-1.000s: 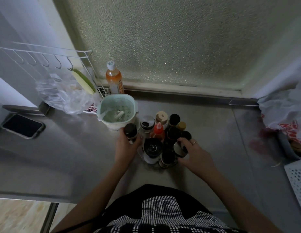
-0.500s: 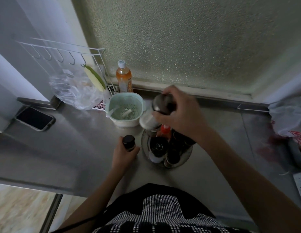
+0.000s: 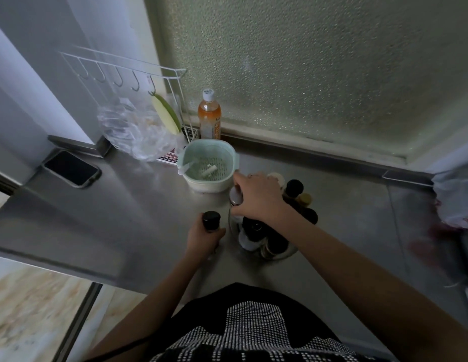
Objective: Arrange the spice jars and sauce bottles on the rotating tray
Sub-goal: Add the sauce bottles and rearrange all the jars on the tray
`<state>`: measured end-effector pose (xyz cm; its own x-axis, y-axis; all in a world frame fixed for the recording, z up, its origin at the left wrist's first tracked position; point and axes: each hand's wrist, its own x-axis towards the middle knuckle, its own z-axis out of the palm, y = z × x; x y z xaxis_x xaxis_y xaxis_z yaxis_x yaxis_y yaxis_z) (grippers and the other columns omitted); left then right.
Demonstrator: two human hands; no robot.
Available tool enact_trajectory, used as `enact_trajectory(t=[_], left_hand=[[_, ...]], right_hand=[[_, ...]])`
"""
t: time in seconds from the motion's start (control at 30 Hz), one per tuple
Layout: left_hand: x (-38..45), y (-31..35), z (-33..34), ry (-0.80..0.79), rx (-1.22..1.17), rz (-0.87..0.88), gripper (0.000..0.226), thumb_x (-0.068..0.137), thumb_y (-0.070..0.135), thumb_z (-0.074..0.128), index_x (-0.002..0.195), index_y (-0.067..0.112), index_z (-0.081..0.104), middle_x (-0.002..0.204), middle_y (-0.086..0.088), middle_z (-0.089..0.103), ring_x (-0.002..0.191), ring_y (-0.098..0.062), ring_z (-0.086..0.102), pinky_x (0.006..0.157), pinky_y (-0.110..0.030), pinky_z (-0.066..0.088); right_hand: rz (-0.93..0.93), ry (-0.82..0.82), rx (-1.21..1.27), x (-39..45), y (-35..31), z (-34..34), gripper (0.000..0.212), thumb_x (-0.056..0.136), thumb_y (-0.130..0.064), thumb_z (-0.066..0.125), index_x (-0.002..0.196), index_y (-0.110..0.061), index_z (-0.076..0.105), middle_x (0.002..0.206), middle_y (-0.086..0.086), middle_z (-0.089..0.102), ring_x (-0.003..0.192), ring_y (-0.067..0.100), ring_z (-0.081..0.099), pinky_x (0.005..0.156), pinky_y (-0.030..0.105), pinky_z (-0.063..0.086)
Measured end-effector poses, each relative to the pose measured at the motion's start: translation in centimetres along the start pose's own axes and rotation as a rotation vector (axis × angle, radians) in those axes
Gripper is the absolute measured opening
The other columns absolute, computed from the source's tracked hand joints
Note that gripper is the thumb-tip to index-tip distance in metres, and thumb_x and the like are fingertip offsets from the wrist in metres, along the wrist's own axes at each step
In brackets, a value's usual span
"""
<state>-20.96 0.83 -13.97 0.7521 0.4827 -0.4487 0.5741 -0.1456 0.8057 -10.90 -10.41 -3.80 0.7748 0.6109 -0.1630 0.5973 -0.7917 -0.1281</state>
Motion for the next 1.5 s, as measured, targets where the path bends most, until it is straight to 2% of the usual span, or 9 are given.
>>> enact_trajectory(t=[0.47, 0.57, 0.73, 0.83, 1.0, 1.1, 1.23, 1.37, 1.5], left_hand=[[2.2, -1.4, 2.9, -0.125, -0.004, -0.125, 0.058, 0.037, 0.040, 0.074, 0.089, 0.016, 0.064, 0.086, -0.010, 0.068, 0.090, -0.025, 0.066, 0.080, -0.037, 0.052], [1.6, -0.7, 2.6, -0.108, 0.000, -0.125, 0.035, 0.064, 0.017, 0.079, 0.095, 0.014, 0.064, 0.087, -0.007, 0.063, 0.088, -0.019, 0.060, 0.075, -0.027, 0.043], [1.6, -0.9, 2.5, -0.098, 0.001, -0.110, 0.028, 0.069, 0.016, 0.077, 0.092, 0.013, 0.062, 0.086, -0.009, 0.063, 0.094, -0.025, 0.063, 0.075, -0.028, 0.043], [1.8, -1.0, 2.3, -0.096, 0.030, -0.128, 0.029, 0.068, 0.018, 0.077, 0.093, 0.011, 0.063, 0.097, -0.017, 0.068, 0.097, -0.028, 0.064, 0.080, -0.033, 0.046], [2.0, -0.9, 2.4, -0.097, 0.037, -0.128, 0.029, 0.067, 0.018, 0.075, 0.094, 0.014, 0.065, 0.096, -0.013, 0.070, 0.095, -0.026, 0.064, 0.079, -0.030, 0.046], [1.9, -0.6, 2.4, -0.096, 0.046, -0.108, 0.024, 0.068, 0.017, 0.073, 0.090, 0.018, 0.065, 0.088, -0.007, 0.067, 0.089, -0.021, 0.062, 0.077, -0.027, 0.044], [2.4, -0.5, 2.4, -0.093, 0.079, -0.106, 0.024, 0.067, 0.016, 0.072, 0.090, 0.017, 0.066, 0.088, -0.009, 0.068, 0.089, -0.023, 0.064, 0.075, -0.027, 0.044], [3.3, -0.1, 1.9, -0.063, 0.075, -0.122, 0.022, 0.066, 0.019, 0.074, 0.084, 0.014, 0.062, 0.082, -0.008, 0.066, 0.087, -0.026, 0.065, 0.073, -0.029, 0.047], [3.6, 0.7, 1.8, -0.007, 0.032, -0.125, 0.022, 0.070, 0.020, 0.074, 0.086, 0.008, 0.064, 0.079, -0.009, 0.067, 0.079, -0.023, 0.062, 0.070, -0.028, 0.043]], right_hand=[[0.145, -0.245, -0.218, 2.2, -1.4, 1.2, 0.059, 0.080, -0.039, 0.063, 0.129, -0.018, 0.039, 0.124, 0.011, 0.057, 0.120, 0.032, 0.045, 0.100, 0.045, 0.029], [0.136, -0.047, 0.034, 1.0, 0.2, -1.5, 0.042, 0.084, -0.050, 0.054, 0.115, -0.021, 0.049, 0.109, 0.007, 0.063, 0.105, 0.029, 0.056, 0.094, 0.045, 0.036], [0.318, 0.349, 0.428, -2.9, 7.7, -4.0, 0.014, 0.090, -0.025, 0.049, 0.101, -0.024, 0.057, 0.098, 0.004, 0.069, 0.087, 0.027, 0.063, 0.081, 0.040, 0.051], [0.570, 0.203, 0.538, -6.8, 11.3, 0.0, 0.020, 0.089, -0.015, 0.050, 0.108, -0.014, 0.055, 0.101, 0.015, 0.064, 0.081, 0.026, 0.055, 0.076, 0.035, 0.045], [0.959, -0.071, 1.118, -10.4, 10.5, 6.5, 0.046, 0.096, -0.051, 0.032, 0.104, -0.010, 0.049, 0.101, 0.019, 0.062, 0.083, 0.035, 0.063, 0.066, 0.036, 0.054], [0.985, 0.084, 1.224, -9.3, 10.2, 7.8, 0.044, 0.098, -0.048, 0.022, 0.098, -0.016, 0.052, 0.095, 0.018, 0.062, 0.083, 0.036, 0.062, 0.065, 0.039, 0.055], [0.865, 0.298, 0.944, -9.4, 11.3, 9.9, 0.031, 0.099, -0.028, 0.030, 0.073, -0.027, 0.047, 0.083, 0.021, 0.062, 0.075, 0.037, 0.061, 0.074, 0.053, 0.055], [0.792, 0.124, 0.938, -11.1, 11.3, 11.5, 0.010, 0.097, -0.018, 0.043, 0.104, -0.024, 0.045, 0.071, 0.009, 0.060, 0.054, 0.020, 0.058, 0.050, 0.028, 0.045], [0.907, -0.100, 1.142, -11.2, 11.0, 12.0, 0.025, 0.098, -0.026, 0.043, 0.093, -0.004, 0.053, 0.066, 0.009, 0.058, 0.047, 0.018, 0.053, 0.041, 0.021, 0.042]])
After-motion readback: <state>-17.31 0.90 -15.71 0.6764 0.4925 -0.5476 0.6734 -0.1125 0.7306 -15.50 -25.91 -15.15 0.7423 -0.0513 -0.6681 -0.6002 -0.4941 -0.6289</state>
